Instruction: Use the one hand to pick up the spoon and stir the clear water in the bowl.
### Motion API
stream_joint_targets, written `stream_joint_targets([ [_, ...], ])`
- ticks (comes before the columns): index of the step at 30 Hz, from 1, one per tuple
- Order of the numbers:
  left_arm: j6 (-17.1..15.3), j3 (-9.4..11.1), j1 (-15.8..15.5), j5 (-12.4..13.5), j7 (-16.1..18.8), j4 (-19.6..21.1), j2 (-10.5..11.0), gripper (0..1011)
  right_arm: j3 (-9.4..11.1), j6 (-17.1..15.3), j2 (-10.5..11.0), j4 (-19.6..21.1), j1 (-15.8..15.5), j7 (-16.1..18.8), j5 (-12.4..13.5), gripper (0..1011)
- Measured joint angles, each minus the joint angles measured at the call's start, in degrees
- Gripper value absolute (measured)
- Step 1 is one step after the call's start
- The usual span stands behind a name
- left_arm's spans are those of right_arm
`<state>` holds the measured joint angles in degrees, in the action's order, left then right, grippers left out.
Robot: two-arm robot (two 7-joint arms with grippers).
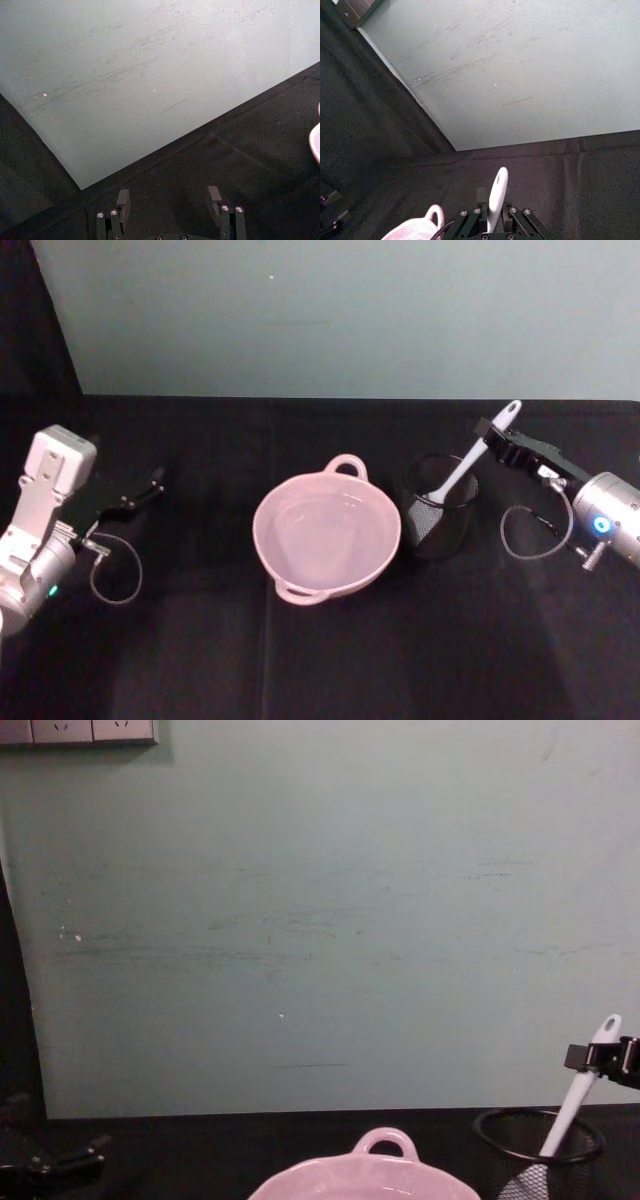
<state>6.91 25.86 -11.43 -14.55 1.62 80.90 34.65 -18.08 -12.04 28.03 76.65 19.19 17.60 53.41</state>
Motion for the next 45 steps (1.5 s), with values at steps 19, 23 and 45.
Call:
stream_joint_targets([
  [19, 0.0, 0.0, 0.0, 0.0, 0.0, 0.0, 0.0, 1011, 2.37, 0.5, 6.29, 12.32, -4.44, -1.79, -2.46, 132],
  [23, 0.0, 0.0, 0.0, 0.0, 0.0, 0.0, 0.0, 1011, 3.6, 0.51, 8.31, 16.52, -5.18, -1.84, -2.95, 132],
  [45, 0.0, 0.0, 0.0, 0.0, 0.0, 0.0, 0.0, 1011, -6.93, -4.27, 7.68, 21.44, 8.2, 6.5, -7.27, 131],
])
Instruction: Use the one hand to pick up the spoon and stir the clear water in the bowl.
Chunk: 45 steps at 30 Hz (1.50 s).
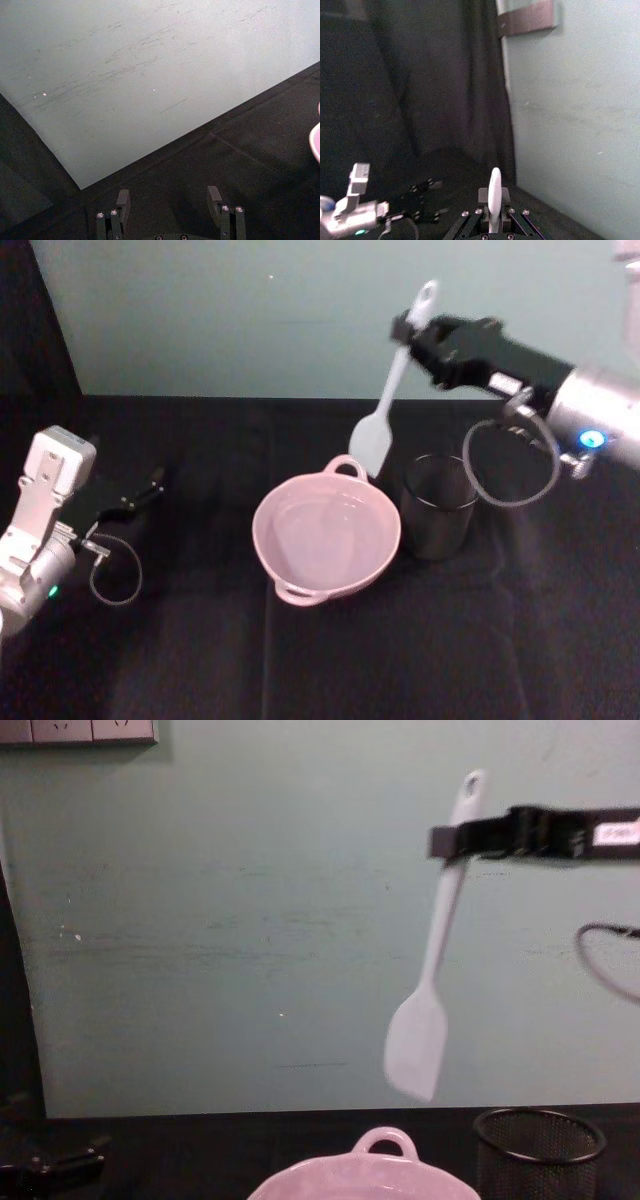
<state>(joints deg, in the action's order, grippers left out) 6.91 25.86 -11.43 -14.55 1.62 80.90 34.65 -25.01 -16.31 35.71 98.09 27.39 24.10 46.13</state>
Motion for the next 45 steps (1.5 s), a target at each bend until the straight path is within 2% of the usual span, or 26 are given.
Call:
stream_joint_targets([
  [1, 0.0, 0.0, 0.0, 0.0, 0.0, 0.0, 0.0, 1011, -1.47, -0.04, -0.73, -1.02, 0.88, 0.77, -0.38, 131],
  [4, 0.0, 0.0, 0.0, 0.0, 0.0, 0.0, 0.0, 1011, -3.93, 0.4, -1.96, -3.06, 1.91, 1.99, -1.5, 131],
  [7, 0.0, 0.0, 0.0, 0.0, 0.0, 0.0, 0.0, 1011, -5.72, 1.22, -2.68, -4.79, 2.35, 2.84, -2.77, 132],
  [11, 0.0, 0.0, 0.0, 0.0, 0.0, 0.0, 0.0, 1011, -7.98, 3.27, -3.21, -7.45, 2.13, 3.81, -5.81, 131],
  [19, 0.0, 0.0, 0.0, 0.0, 0.0, 0.0, 0.0, 1011, -9.35, 5.48, -3.44, -9.25, 0.3, 5.07, -9.2, 131],
  [25, 0.0, 0.0, 0.0, 0.0, 0.0, 0.0, 0.0, 1011, -10.52, 6.29, -5.05, -10.6, -0.25, 6.13, -11.12, 132],
  [32, 0.0, 0.0, 0.0, 0.0, 0.0, 0.0, 0.0, 1011, -11.58, 7.22, -8.5, -13.62, 0.68, 6.99, -12.84, 132],
  [36, 0.0, 0.0, 0.0, 0.0, 0.0, 0.0, 0.0, 1011, -11.91, 8.72, -11.04, -16.57, 1.81, 6.49, -14.65, 131],
  [40, 0.0, 0.0, 0.0, 0.0, 0.0, 0.0, 0.0, 1011, -11.89, 11.11, -13.78, -20.31, 3.23, 4.13, -17.55, 132],
  [45, 0.0, 0.0, 0.0, 0.0, 0.0, 0.0, 0.0, 1011, -11.42, 13.23, -15.51, -23.4, 4.28, 1.19, -20.55, 131],
])
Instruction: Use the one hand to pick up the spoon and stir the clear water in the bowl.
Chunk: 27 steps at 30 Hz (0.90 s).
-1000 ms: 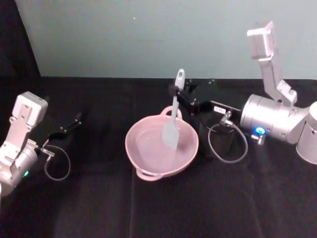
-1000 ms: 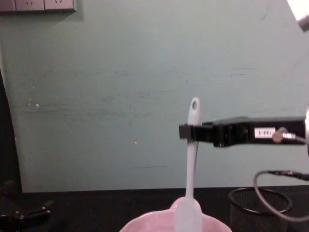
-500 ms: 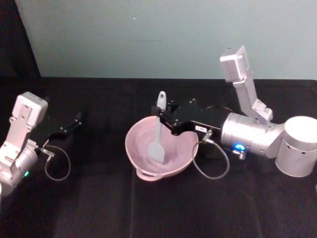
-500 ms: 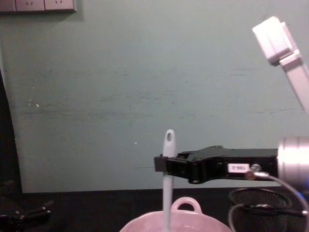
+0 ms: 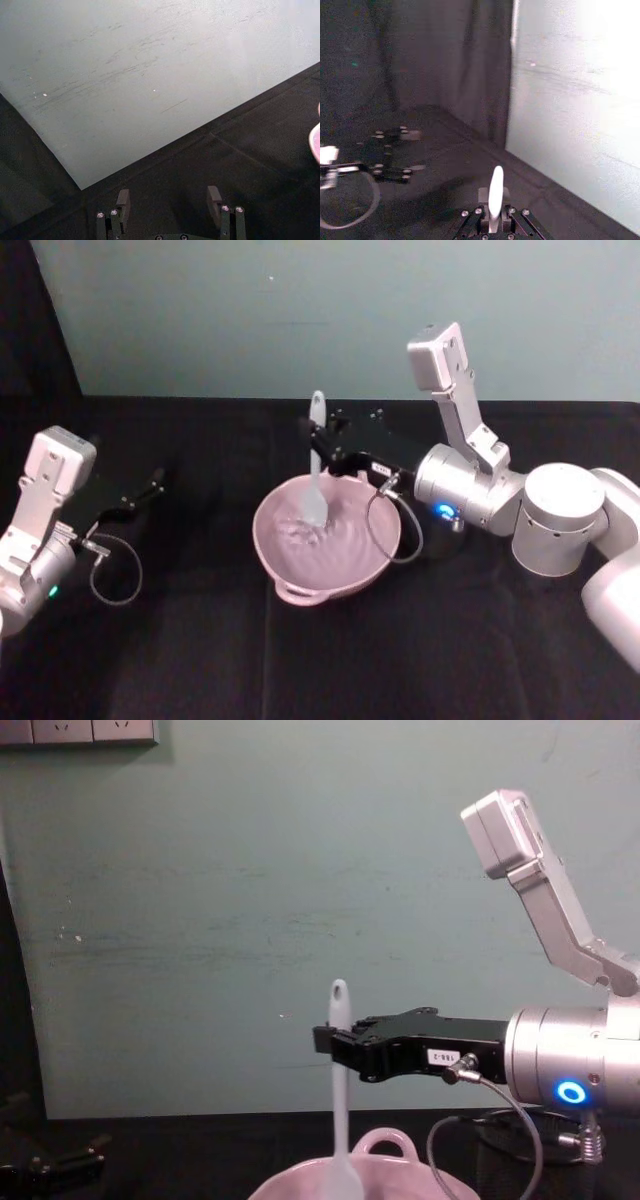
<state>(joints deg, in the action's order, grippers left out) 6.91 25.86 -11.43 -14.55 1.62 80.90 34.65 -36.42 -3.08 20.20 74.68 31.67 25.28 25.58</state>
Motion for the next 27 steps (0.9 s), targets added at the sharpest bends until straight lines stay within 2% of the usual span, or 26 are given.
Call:
stream_joint_targets([
  [4, 0.0, 0.0, 0.0, 0.0, 0.0, 0.0, 0.0, 1011, 0.76, 0.93, -0.46, -1.59, 0.36, -1.9, -1.83, 131],
  [7, 0.0, 0.0, 0.0, 0.0, 0.0, 0.0, 0.0, 1011, 1.44, 0.89, 0.14, -1.37, 0.16, -2.58, -2.68, 132],
  [14, 0.0, 0.0, 0.0, 0.0, 0.0, 0.0, 0.0, 1011, 2.92, -1.88, 3.66, 4.66, -3.02, -1.39, -2.68, 132],
  [18, 0.0, 0.0, 0.0, 0.0, 0.0, 0.0, 0.0, 1011, 3.94, -4.4, 6.09, 10.34, -6.38, 0.54, -1.12, 132],
  [23, 0.0, 0.0, 0.0, 0.0, 0.0, 0.0, 0.0, 1011, 4.65, -6.2, 7.13, 14.85, -9.41, 2.53, 0.57, 131],
  [27, 0.0, 0.0, 0.0, 0.0, 0.0, 0.0, 0.0, 1011, 4.34, -6.84, 6.7, 16.16, -10.18, 3.24, 1.14, 131],
])
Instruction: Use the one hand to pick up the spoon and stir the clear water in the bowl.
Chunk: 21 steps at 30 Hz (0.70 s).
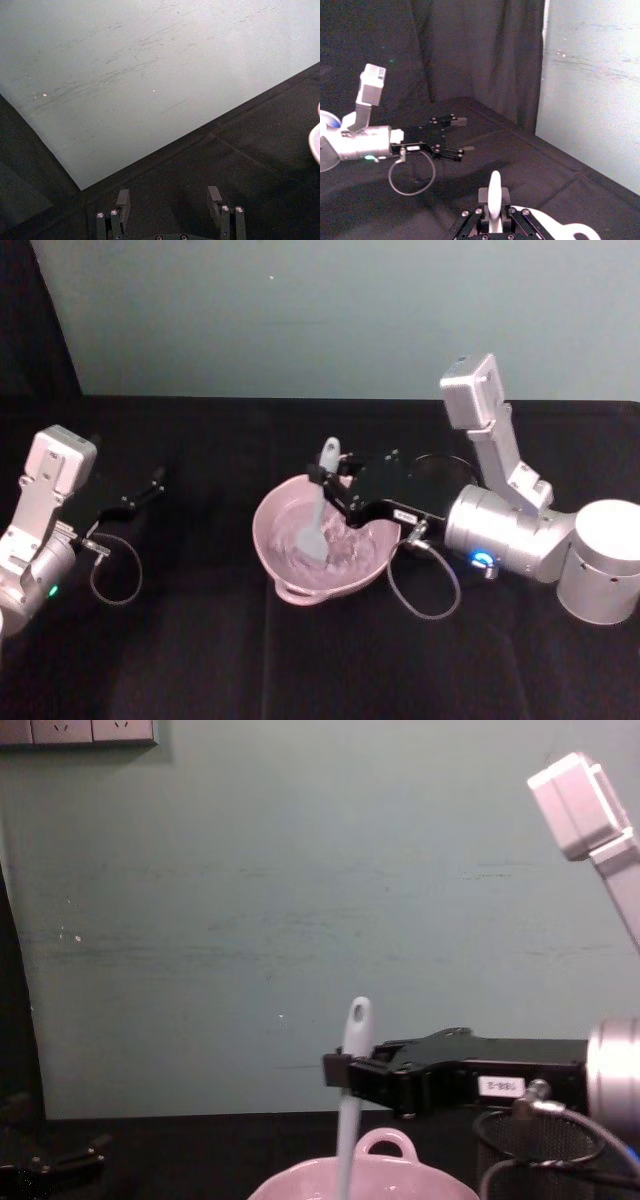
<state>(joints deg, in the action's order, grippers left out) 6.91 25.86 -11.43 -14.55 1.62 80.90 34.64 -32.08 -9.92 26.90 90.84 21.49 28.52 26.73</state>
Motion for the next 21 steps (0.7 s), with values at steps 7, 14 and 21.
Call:
stream_joint_targets([
  [7, 0.0, 0.0, 0.0, 0.0, 0.0, 0.0, 0.0, 1011, -1.19, 0.19, -3.25, -2.93, 1.63, -0.59, -0.96, 131],
  [14, 0.0, 0.0, 0.0, 0.0, 0.0, 0.0, 0.0, 1011, -1.06, 2.94, -7.41, -8.91, 4.42, -2.86, -3.52, 131],
  [21, 0.0, 0.0, 0.0, 0.0, 0.0, 0.0, 0.0, 1011, 0.42, 4.9, -9.46, -13.35, 6.34, -5.12, -6.0, 132],
])
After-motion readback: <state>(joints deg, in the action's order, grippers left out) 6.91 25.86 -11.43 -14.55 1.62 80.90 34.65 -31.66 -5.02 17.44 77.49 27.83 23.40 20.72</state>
